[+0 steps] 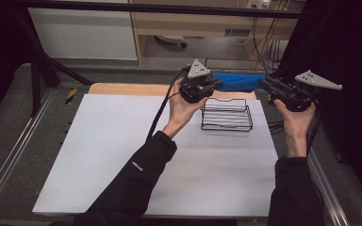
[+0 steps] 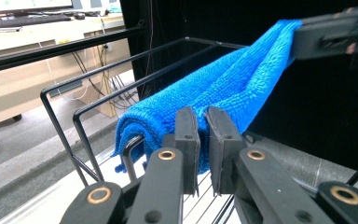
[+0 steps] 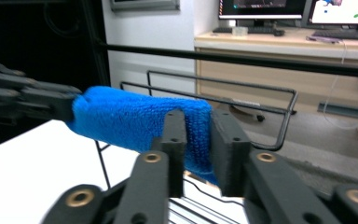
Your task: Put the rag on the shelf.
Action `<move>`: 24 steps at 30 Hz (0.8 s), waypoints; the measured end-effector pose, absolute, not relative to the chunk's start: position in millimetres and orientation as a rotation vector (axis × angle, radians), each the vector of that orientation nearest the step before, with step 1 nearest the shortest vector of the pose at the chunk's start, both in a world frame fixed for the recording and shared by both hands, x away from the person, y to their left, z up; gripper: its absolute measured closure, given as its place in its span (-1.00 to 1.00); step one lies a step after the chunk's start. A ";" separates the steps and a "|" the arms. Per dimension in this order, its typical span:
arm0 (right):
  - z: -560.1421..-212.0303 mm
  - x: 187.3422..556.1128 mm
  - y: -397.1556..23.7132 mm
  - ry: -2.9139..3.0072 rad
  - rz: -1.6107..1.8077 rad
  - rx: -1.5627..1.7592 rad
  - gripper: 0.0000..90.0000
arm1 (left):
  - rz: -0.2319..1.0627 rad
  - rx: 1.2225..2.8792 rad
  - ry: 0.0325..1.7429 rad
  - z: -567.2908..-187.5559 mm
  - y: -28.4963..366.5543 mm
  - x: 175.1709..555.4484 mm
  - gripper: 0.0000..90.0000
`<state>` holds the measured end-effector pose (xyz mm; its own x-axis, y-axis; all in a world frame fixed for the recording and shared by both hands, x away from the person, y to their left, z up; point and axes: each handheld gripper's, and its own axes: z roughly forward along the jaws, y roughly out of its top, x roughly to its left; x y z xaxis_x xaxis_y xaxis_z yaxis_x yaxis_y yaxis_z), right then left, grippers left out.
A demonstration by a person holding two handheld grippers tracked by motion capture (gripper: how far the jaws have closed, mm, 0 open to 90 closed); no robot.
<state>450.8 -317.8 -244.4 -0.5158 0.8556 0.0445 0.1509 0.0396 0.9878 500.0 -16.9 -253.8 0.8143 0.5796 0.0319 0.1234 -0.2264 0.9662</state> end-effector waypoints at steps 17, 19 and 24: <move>-244.3 447.7 -307.4 1.791 1.562 1.056 1.00 | 0.469 1.781 0.528 -256.4 -18.4 498.0 0.85; -251.3 448.8 -307.6 1.805 1.552 1.077 1.00 | 0.465 1.784 0.527 -257.3 -18.3 497.3 0.82; -264.0 451.2 -307.7 1.823 1.513 1.093 1.00 | 0.437 1.804 0.528 -260.9 -16.6 494.4 0.64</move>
<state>451.2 -307.7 -264.0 -0.5349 0.8392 0.0980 0.2509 0.0470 0.9669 494.4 -16.6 -260.9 0.8293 0.5579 0.0299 0.1339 -0.2505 0.9588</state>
